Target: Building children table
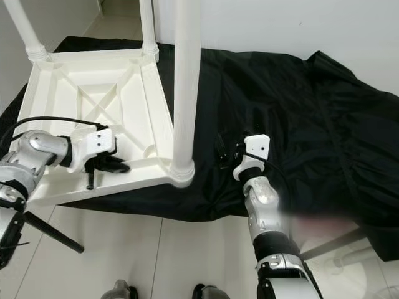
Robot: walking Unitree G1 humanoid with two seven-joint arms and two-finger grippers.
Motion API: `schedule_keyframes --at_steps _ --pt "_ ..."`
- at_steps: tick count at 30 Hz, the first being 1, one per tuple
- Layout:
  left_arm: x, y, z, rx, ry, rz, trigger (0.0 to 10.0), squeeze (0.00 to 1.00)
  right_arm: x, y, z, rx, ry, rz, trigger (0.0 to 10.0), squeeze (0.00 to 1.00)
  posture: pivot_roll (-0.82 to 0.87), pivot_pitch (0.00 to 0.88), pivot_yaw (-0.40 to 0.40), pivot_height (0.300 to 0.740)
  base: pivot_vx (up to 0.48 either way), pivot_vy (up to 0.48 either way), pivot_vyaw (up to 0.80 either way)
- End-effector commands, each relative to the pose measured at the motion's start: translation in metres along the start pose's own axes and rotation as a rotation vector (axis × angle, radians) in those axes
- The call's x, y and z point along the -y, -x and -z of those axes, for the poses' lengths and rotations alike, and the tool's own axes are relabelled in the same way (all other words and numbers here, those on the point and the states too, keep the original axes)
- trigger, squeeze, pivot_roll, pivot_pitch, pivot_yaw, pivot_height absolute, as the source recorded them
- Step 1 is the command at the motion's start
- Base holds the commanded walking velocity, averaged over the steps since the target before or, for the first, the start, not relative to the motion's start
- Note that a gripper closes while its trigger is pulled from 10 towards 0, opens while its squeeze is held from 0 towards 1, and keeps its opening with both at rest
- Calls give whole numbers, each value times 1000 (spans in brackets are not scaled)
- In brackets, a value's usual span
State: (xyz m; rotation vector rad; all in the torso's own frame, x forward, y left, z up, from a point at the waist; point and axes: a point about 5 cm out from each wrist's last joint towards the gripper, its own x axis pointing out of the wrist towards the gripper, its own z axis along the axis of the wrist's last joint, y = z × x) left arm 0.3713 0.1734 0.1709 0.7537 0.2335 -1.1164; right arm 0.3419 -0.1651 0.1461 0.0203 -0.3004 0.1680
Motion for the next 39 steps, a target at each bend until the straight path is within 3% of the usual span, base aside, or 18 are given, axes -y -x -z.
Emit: schedule_keyframes --at_steps 1,2,7,11,12,13,16,23,27,33,39 --pt "-8 -4 -4 98 66 -250 10000 0 4 1 4 -20 -5 31 10000 0 60 129 -23 740 0 0 0" --pt "-7 -6 -4 105 74 -246 10000 1000 5 1 4 -21 -7 38 10000 0 60 129 -23 740 0 0 0" --pt "-5 -10 -5 137 113 -252 10000 1000 5 0 5 -26 -9 51 10000 0 66 126 -20 740 0 0 0" --pt "-10 -9 -17 203 72 -329 10000 1000 6 0 5 -28 -28 59 10000 0 68 129 -20 740 0 0 0" --pt "-11 -7 -19 226 87 -328 10000 745 6 1 6 -32 -39 61 10000 0 72 130 -22 740 0 0 0" --pt "-11 -7 -19 226 87 -328 10000 745 6 1 6 -32 -39 61 10000 0 72 130 -22 740 0 0 0" --pt "-17 -1 -26 296 155 -375 10000 0 7 2 7 -41 -60 61 10000 0 73 131 -21 740 0 0 0" --pt "-18 6 -26 335 213 -428 10000 0 8 3 5 -29 -54 36 10000 0 73 134 -22 740 0 0 0" --pt "-15 23 -22 394 286 -587 10000 0 6 15 -3 -5 -87 -117 10000 0 71 139 -28 740 0 0 0" --pt "3 38 -14 414 357 -655 10000 0 18 29 -11 -39 -98 -237 10000 0 66 147 -46 740 0 0 0" --pt "30 48 -4 376 400 -665 10000 0 22 44 -21 -90 -78 -445 10000 0 68 150 -73 740 0 0 0"
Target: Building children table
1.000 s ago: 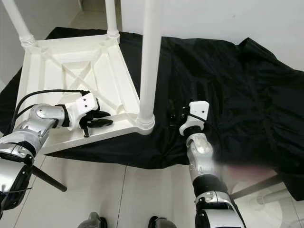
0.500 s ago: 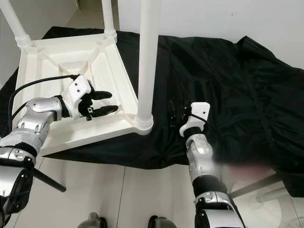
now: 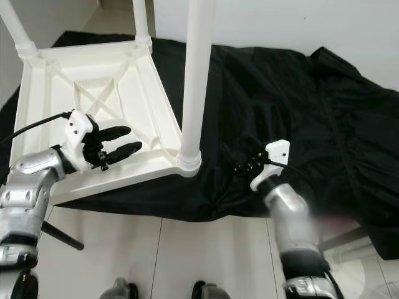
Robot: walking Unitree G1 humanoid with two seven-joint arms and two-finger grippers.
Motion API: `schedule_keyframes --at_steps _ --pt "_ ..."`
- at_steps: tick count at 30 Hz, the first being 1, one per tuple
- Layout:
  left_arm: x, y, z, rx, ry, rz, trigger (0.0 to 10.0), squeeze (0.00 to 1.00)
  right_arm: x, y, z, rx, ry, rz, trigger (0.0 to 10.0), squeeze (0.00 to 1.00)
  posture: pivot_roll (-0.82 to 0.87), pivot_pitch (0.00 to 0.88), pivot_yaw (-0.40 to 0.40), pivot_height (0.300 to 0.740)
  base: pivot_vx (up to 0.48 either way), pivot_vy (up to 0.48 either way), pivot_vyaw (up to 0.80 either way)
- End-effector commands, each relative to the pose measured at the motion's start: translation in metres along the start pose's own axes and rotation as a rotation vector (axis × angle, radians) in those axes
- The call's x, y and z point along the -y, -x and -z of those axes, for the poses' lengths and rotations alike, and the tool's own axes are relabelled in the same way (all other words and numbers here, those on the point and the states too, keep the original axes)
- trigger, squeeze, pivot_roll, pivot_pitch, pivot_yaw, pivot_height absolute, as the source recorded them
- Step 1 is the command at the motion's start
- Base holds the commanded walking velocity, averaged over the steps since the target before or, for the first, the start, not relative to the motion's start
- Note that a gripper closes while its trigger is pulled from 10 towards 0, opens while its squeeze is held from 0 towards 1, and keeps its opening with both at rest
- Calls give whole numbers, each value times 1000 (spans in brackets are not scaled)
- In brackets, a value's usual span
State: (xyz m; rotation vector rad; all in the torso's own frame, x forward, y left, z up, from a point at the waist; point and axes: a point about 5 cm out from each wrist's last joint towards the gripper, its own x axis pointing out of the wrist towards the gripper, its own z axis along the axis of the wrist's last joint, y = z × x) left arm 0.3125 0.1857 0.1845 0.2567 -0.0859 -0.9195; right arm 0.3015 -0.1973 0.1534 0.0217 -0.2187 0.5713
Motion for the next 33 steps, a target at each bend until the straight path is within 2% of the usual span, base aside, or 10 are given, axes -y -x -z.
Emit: schedule_keyframes --at_steps 1,2,6,14,15,20,21,23,27,33 --pt "-14 7 5 -24 22 -385 10000 0 -5 2 -1 -23 -2 -87 10000 0 68 150 -77 740 0 0 0" --pt "-14 7 5 -24 22 -385 10000 0 -5 2 -1 -23 -2 -87 10000 0 68 150 -77 740 0 0 0" --pt "-2 14 7 -52 28 -334 10000 0 -13 -3 -9 -47 -1 -254 10000 0 75 145 -90 740 0 0 0" --pt "3 16 5 -80 30 -341 10000 0 -15 -6 -13 -54 -8 -293 10000 0 79 141 -95 740 0 0 0" --pt "5 16 6 -91 30 -342 10000 0 -23 -17 -14 -42 -18 -340 10000 0 95 128 -107 740 0 0 0" --pt "9 16 8 -107 30 -347 10000 0 -33 -35 -15 -30 -18 -392 10000 0 99 122 -109 740 0 0 0" --pt "10 16 8 -112 26 -348 10000 0 -37 -45 -15 -22 -13 -400 10000 0 101 118 -111 740 0 0 0" --pt "10 16 8 -112 26 -348 10000 0 -37 -45 -15 -22 -13 -400 10000 0 101 118 -111 740 0 0 0" --pt "12 14 6 -118 25 -366 10000 0 -51 -71 -13 14 -13 -393 10000 0 103 114 -105 740 0 0 0" --pt "12 12 5 -120 20 -374 10000 0 -58 -86 -12 37 -26 -330 10000 0 110 115 -106 740 0 0 0"
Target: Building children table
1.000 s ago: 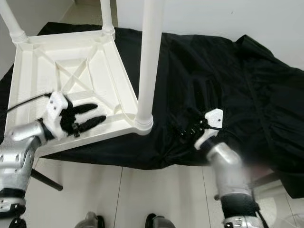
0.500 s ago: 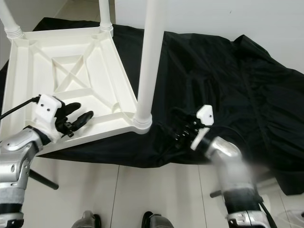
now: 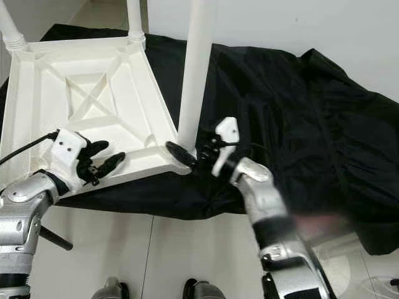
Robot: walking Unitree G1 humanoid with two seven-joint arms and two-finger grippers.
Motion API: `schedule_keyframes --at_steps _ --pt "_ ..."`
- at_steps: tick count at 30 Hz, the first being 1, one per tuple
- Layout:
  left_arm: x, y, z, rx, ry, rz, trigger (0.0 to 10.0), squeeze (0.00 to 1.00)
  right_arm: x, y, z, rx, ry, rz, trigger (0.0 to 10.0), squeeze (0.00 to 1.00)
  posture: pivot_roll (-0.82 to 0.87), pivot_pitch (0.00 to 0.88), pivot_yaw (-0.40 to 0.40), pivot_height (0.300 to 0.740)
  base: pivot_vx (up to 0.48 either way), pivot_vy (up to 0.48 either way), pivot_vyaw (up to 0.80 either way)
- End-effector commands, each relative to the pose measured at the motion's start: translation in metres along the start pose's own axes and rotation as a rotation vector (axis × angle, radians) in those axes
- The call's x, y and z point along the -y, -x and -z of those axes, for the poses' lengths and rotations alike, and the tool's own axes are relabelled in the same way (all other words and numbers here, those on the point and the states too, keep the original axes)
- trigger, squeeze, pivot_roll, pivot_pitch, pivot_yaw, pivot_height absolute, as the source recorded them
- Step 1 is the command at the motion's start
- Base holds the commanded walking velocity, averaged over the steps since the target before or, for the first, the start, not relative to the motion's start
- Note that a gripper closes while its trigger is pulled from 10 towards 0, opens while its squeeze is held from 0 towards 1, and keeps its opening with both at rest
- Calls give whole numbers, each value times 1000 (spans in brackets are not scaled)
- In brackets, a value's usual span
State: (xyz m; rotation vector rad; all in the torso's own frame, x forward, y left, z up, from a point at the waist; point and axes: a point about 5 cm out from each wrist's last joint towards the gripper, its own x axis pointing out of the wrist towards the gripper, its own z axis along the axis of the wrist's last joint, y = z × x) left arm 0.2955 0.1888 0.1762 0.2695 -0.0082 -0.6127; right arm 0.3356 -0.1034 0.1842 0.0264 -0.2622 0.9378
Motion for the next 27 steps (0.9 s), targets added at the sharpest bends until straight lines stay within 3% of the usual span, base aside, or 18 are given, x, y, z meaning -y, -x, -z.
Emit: schedule_keyframes --at_steps 1,6,7,8,9,10,19,23,27 --pt "0 -1 -1 -6 4 -83 10000 0 2 -2 3 -8 3 51 10000 0 110 115 -106 740 0 0 0" --pt "0 -1 -2 -6 2 -90 10000 0 1 -8 6 5 -27 128 10000 0 113 116 -108 740 0 0 0" --pt "0 0 -2 -8 1 -96 10000 0 1 -7 8 8 -29 189 2863 0 116 118 -111 740 0 0 0" --pt "-1 1 -2 -10 0 -102 10000 0 3 -5 10 13 -30 246 1059 0 117 121 -111 740 0 0 0" --pt "-2 2 -2 -11 -1 -106 10000 0 4 -3 11 15 -31 284 1059 0 117 121 -111 740 0 0 0" --pt "-2 3 -1 -16 -1 -108 10000 0 7 0 13 16 -49 327 0 0 117 121 -111 740 0 0 0" --pt "0 4 -1 -27 -4 -85 10000 0 22 16 13 33 -32 478 0 0 105 128 -100 740 0 0 0" --pt "1 2 -3 -29 -27 -54 10000 0 30 37 11 38 -10 562 0 0 97 129 -93 740 0 0 0" --pt "0 1 -4 -28 -32 -48 10000 0 33 43 10 45 2 609 0 0 94 129 -93 740 0 0 0"
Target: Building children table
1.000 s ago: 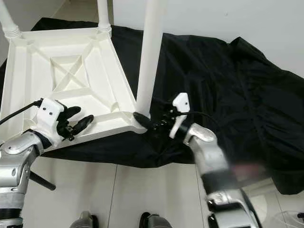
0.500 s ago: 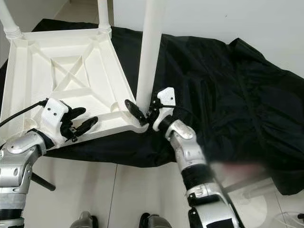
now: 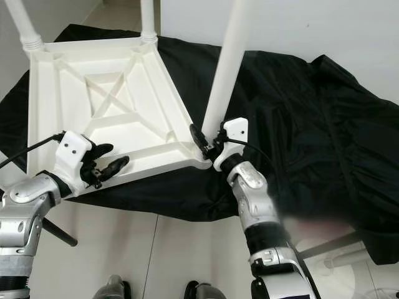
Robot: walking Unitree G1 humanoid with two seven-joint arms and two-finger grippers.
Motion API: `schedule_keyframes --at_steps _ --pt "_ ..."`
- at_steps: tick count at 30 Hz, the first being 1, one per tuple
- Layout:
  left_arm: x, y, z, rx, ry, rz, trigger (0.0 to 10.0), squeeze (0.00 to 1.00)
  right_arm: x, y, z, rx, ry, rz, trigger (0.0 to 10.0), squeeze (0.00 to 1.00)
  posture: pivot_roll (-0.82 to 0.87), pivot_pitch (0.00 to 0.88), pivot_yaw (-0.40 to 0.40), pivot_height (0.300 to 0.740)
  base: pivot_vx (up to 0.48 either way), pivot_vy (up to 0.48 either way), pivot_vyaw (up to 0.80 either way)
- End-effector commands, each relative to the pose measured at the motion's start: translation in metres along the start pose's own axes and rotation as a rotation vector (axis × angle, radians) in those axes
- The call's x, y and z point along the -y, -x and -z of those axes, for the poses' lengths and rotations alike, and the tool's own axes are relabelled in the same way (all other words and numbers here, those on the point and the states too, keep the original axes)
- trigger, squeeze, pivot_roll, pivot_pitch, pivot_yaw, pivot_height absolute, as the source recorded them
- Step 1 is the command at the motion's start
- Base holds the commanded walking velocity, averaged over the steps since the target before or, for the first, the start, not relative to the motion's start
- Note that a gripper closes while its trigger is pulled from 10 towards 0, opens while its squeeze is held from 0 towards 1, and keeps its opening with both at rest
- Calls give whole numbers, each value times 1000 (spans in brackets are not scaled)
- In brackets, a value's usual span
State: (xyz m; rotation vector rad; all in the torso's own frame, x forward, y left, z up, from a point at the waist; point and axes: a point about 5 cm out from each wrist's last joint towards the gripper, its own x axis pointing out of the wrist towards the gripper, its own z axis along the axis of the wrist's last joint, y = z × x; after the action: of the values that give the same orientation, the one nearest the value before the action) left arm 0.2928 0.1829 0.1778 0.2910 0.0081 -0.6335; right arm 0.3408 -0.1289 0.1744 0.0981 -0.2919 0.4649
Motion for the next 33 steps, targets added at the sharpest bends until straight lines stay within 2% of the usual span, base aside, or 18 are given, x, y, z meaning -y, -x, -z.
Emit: schedule_keyframes --at_steps 1,6,9,11,12,14,15,16,17,24,25,28,31,33 --pt "-6 1 -2 -5 -16 -68 10000 0 28 18 1 3 -11 168 0 0 94 129 -93 740 0 0 0" --pt "-4 -4 -4 2 -38 -36 10000 0 40 33 -2 50 -8 345 0 0 87 130 -89 740 0 0 0" --pt "-3 -6 -3 0 -47 -21 10000 0 43 38 -3 60 5 409 0 0 80 130 -83 740 0 0 0" --pt "-3 -6 -3 0 -47 -21 10000 0 43 38 -3 60 5 409 0 0 80 130 -83 740 0 0 0" --pt "-1 -9 -3 0 -59 3 10000 0 44 41 -2 55 16 453 2784 0 76 131 -76 740 0 0 0" --pt "0 -10 -3 -1 -67 16 10000 0 44 41 0 48 14 456 2784 0 76 131 -76 740 0 0 0" --pt "1 -11 -3 -4 -71 26 10000 0 43 40 1 43 13 447 6784 0 74 131 -72 740 0 0 0" --pt "1 -11 -3 -4 -71 26 10000 0 43 40 1 43 13 447 6784 0 74 131 -72 740 0 0 0" --pt "3 -14 -2 -7 -72 40 10000 0 36 35 3 29 -7 388 10000 0 73 130 -72 740 0 0 0" --pt "10 -20 -1 -5 -44 64 10000 0 27 25 5 7 -29 292 10000 0 65 132 -71 740 0 0 0" --pt "11 -20 0 -4 -35 70 10000 0 26 23 6 8 -41 276 10000 1000 65 132 -71 740 0 0 0" --pt "15 -21 3 -10 -14 73 10000 0 23 20 6 9 -56 258 10000 1000 61 135 -80 740 0 0 0" --pt "22 -22 8 5 87 57 10000 0 20 15 6 3 -10 262 10000 1000 68 132 -89 740 0 0 0" --pt "23 -23 8 6 91 53 10000 0 20 15 6 3 -6 262 10000 1000 68 132 -89 740 0 0 0"
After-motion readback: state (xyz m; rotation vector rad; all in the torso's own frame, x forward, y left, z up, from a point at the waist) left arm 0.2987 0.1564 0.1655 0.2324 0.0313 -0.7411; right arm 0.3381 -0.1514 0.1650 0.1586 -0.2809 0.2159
